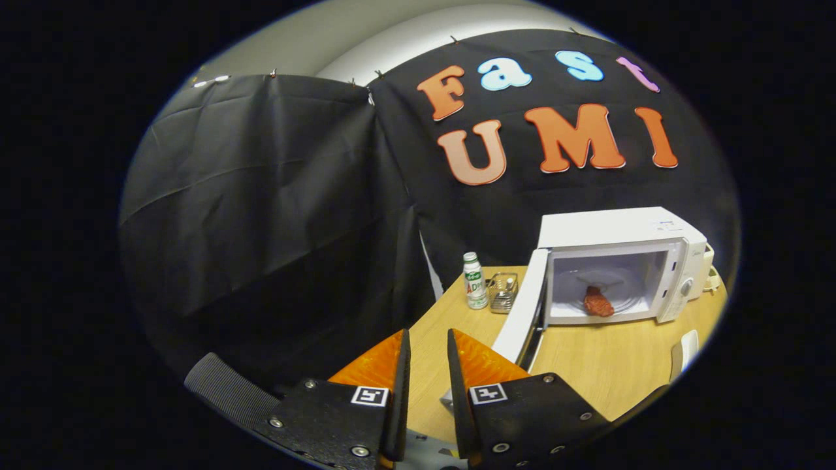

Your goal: Open the microwave, put the food inside, and close the microwave door.

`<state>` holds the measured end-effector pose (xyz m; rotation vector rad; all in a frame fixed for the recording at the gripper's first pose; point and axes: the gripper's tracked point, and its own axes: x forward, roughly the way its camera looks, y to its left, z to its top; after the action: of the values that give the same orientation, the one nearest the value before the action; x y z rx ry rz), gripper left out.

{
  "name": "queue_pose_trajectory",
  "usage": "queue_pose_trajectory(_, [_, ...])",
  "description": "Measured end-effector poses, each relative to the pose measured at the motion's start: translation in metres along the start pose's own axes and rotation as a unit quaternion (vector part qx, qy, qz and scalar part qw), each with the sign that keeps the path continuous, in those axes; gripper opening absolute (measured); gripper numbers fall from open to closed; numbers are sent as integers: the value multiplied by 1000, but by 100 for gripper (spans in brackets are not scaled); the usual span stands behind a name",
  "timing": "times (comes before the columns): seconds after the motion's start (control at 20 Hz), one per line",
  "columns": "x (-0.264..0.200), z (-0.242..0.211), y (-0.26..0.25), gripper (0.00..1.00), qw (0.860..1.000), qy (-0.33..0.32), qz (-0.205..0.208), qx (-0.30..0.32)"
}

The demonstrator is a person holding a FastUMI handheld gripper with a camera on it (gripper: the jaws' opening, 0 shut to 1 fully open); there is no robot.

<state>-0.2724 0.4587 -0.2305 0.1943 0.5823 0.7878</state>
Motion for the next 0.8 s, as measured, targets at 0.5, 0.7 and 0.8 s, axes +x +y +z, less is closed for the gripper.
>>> queue_pose_trajectory(0.5, [30, -74, -11, 17, 993, 106, -47, -30])
queue_pose_trajectory(0.7, [17, -76, -46, 7, 991, 104, -79, -33])
queue_pose_trajectory(0.8, [10, -81, -70, 7, 988, 112, -105, -26])
